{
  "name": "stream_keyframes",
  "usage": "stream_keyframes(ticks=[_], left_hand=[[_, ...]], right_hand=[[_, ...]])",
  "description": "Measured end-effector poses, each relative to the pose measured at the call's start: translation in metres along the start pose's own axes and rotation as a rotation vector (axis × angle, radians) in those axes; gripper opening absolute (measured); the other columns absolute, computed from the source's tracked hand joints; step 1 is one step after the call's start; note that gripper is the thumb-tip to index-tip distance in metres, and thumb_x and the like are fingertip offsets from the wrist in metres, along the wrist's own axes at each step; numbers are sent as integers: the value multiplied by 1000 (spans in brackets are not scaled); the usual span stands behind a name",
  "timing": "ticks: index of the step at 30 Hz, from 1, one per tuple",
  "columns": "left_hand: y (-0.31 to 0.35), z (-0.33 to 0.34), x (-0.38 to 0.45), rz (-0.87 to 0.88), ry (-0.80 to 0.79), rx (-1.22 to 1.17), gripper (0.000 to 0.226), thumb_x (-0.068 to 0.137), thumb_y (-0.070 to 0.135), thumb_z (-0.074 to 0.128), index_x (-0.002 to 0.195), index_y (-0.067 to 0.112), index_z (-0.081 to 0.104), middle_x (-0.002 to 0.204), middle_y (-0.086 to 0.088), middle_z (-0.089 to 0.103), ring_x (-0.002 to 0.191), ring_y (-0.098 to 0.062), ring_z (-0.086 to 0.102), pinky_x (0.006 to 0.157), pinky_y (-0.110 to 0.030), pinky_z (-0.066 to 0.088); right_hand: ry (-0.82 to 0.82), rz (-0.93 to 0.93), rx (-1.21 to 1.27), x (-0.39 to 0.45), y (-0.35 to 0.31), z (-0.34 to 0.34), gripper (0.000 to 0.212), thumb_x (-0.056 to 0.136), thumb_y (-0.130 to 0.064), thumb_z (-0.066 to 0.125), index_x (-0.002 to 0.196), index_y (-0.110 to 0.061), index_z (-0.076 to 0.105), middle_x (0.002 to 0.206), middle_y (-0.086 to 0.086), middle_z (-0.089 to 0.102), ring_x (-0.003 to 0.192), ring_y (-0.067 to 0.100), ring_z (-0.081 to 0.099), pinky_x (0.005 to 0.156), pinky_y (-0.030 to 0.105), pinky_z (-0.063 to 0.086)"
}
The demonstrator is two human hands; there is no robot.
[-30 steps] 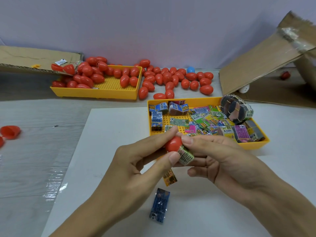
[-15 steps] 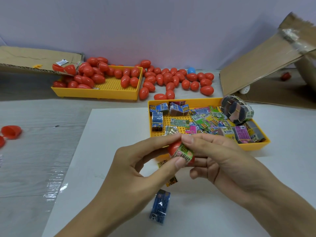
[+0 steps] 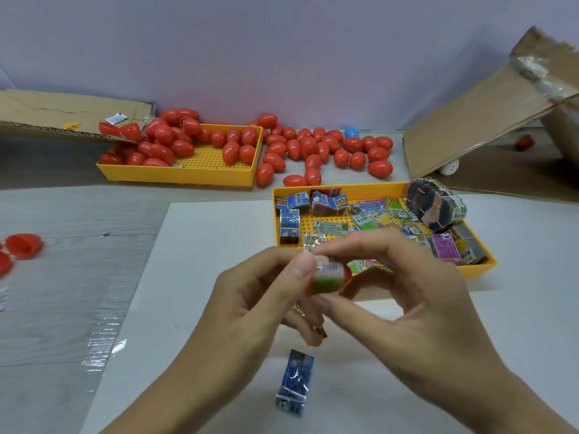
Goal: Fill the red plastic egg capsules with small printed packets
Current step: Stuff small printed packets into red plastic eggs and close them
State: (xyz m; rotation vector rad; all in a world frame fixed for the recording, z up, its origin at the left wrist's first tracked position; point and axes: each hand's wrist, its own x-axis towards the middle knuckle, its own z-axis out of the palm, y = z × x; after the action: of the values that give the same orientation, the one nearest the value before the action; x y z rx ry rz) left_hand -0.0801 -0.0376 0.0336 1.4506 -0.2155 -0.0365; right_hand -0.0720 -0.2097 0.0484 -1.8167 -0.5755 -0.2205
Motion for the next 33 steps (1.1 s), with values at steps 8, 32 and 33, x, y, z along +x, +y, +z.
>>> stream_keyframes(ticks=[8, 32, 33], left_hand=[[-4, -6, 3, 118, 83, 8, 43, 67, 23, 80, 109, 23, 72, 104, -8, 74, 95, -22, 72, 78, -23, 56], [6, -5, 2, 164, 105, -27, 28, 73, 15, 79, 100, 21, 75, 97, -4, 77, 91, -15, 73, 75, -19, 56], [5, -4, 2, 164, 113, -23, 28, 73, 13, 79, 99, 21, 76, 96, -4, 77, 90, -14, 73, 74, -18, 56]], right_hand=[[-3, 272, 250, 6, 2, -5, 34, 75, -34, 75, 108, -31, 68, 104, -5, 70, 94, 10, 67, 66, 25, 57], [-7, 404, 486, 11, 0, -5, 27, 78, -31, 71, 103, -22, 77, 91, 11, 74, 76, 23, 71, 49, 30, 52], [-14, 380, 453, 11, 0, -5, 27, 78, -35, 73, 99, -21, 78, 87, 10, 74, 73, 23, 71, 47, 29, 52]])
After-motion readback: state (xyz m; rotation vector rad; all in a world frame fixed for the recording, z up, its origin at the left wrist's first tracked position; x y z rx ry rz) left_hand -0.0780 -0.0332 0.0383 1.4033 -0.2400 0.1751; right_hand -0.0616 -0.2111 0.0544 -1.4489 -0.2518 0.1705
